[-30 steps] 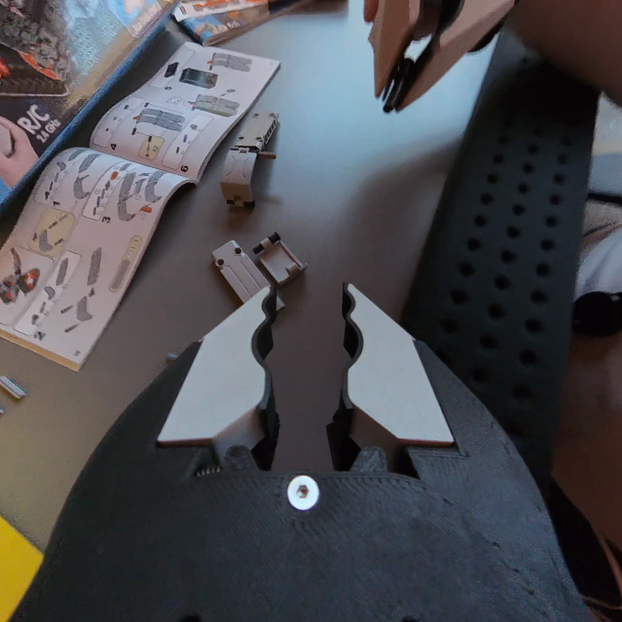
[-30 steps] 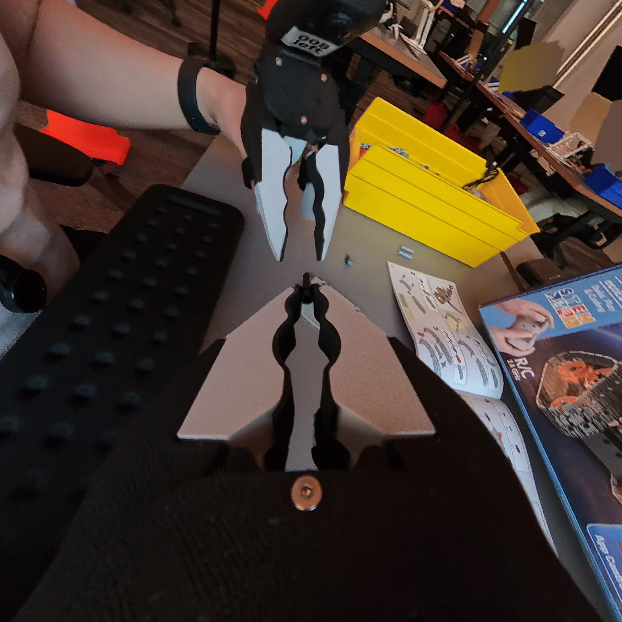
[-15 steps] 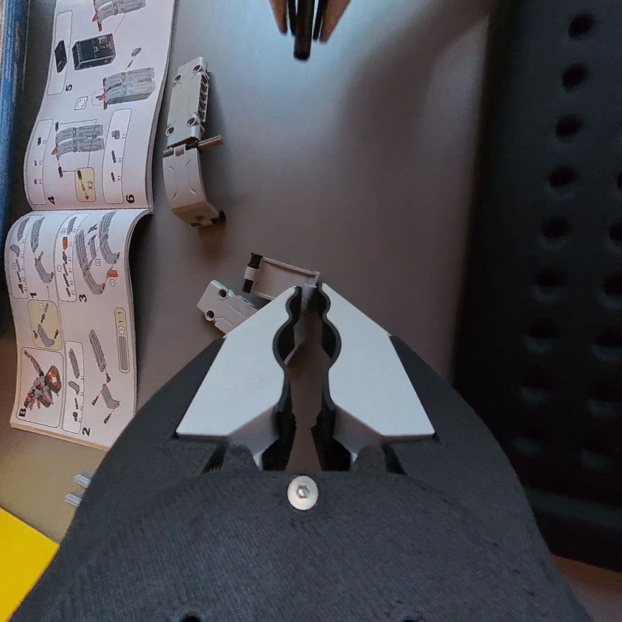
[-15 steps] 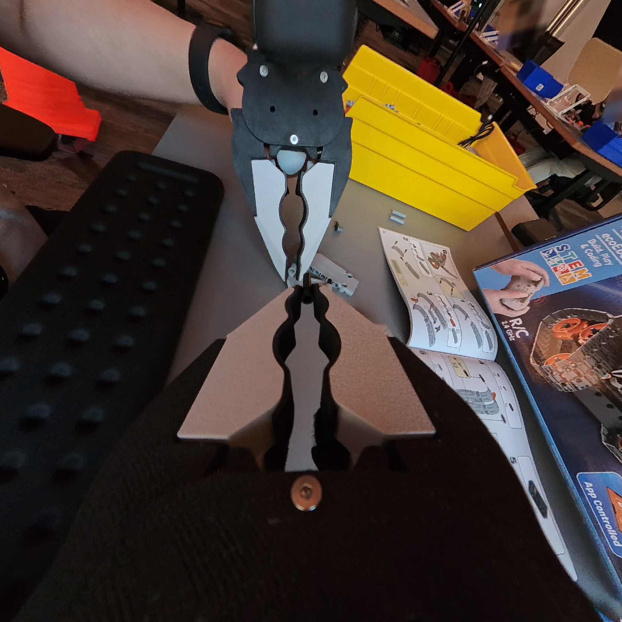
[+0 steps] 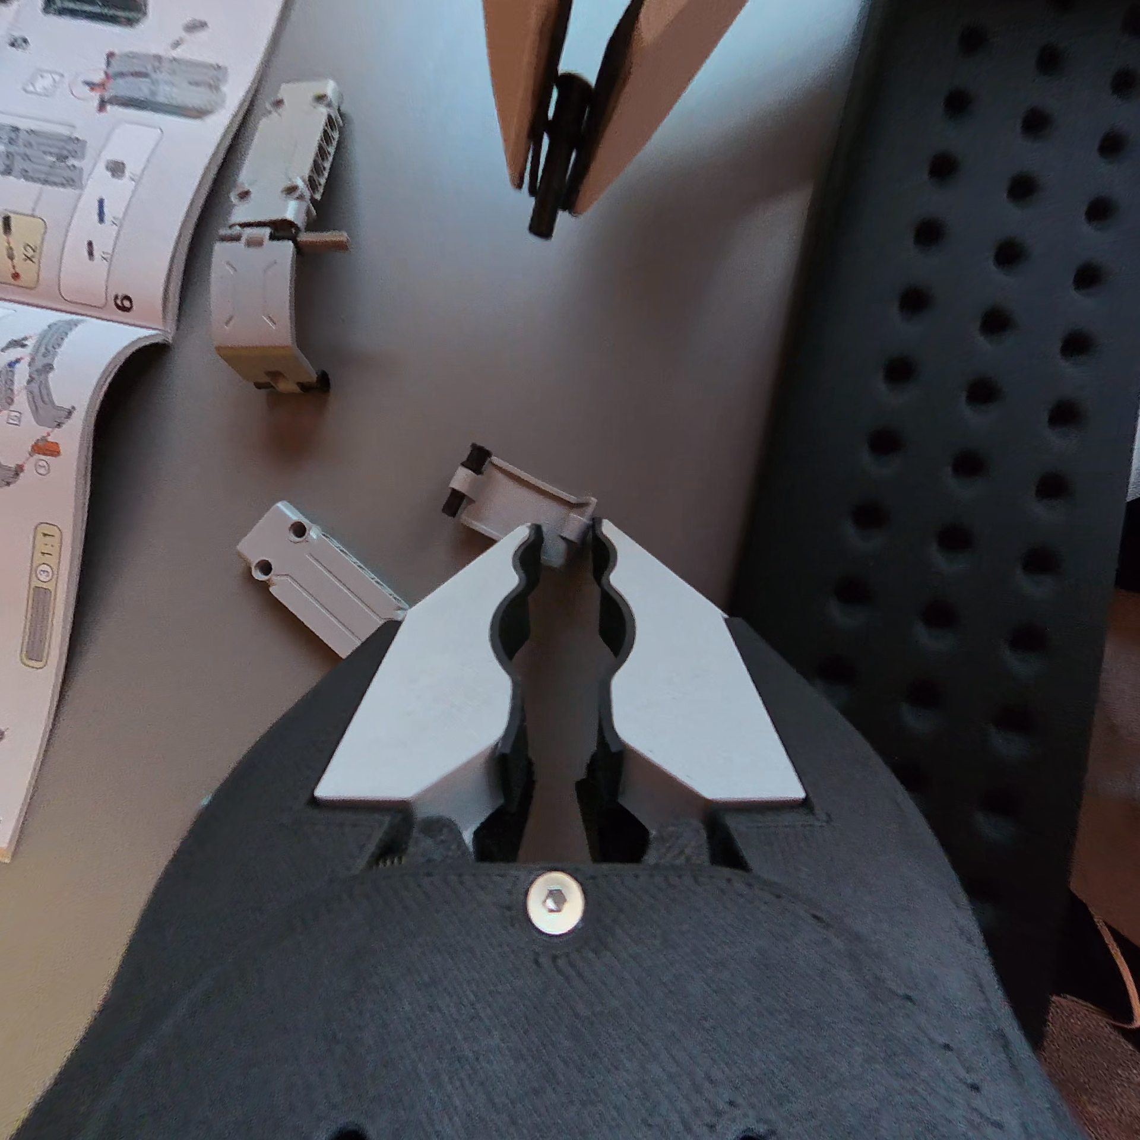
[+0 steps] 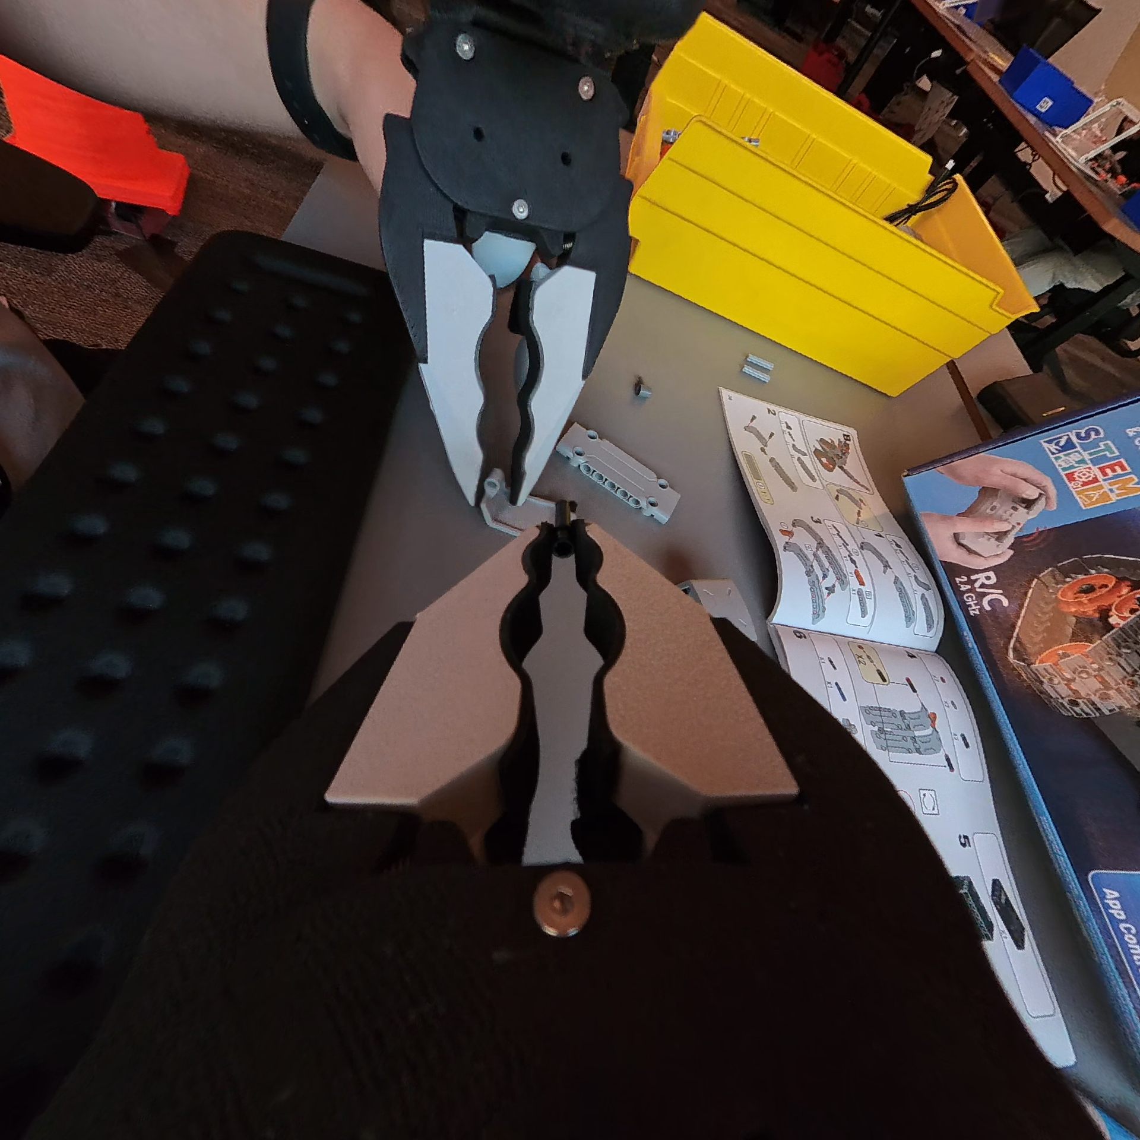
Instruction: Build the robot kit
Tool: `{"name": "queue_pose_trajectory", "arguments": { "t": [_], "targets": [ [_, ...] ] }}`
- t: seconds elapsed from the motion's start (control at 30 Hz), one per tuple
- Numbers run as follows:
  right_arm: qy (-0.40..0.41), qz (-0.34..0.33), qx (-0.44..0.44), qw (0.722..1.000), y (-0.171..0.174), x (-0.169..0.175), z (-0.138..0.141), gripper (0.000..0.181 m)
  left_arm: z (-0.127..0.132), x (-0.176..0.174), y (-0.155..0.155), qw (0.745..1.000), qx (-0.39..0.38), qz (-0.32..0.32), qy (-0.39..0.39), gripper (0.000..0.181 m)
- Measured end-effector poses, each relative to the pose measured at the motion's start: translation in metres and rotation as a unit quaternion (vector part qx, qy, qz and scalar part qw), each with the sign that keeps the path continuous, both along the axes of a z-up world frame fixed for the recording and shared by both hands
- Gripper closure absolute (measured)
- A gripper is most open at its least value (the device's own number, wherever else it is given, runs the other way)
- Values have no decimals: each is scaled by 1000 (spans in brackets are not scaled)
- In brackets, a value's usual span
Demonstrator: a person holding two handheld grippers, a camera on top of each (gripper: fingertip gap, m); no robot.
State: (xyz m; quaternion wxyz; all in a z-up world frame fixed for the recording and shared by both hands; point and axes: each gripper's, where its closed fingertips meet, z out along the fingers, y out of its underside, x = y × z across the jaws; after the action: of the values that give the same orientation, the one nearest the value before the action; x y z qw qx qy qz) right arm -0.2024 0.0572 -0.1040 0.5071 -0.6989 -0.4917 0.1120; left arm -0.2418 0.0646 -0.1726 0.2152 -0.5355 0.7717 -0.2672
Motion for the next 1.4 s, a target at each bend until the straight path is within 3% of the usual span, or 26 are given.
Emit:
{"name": "queue_pose_trajectory", "arguments": {
  "t": [0.47, 0.6, 0.77, 1.17, 1.4],
  "targets": [
    [8, 4, -25, 1000, 1, -3, -9, 175, 2, 5, -3, 996, -39, -21, -84, 163],
    [5, 2, -31, 1000, 1, -2, -13, 175, 23, 7, 1, 987, -57, -14, -149, 160],
    [5, 2, -33, 999, 2, -2, -14, 175, 33, 2, -3, 981, -88, -34, -171, 158],
    [1, 1, -36, 999, 3, -2, -17, 175, 26, 5, -2, 977, 18, -91, -193, 171],
    [-3, 2, -36, 999, 2, -2, -18, 175, 20, 5, -3, 978, 35, -101, -180, 167]
  ]
}}
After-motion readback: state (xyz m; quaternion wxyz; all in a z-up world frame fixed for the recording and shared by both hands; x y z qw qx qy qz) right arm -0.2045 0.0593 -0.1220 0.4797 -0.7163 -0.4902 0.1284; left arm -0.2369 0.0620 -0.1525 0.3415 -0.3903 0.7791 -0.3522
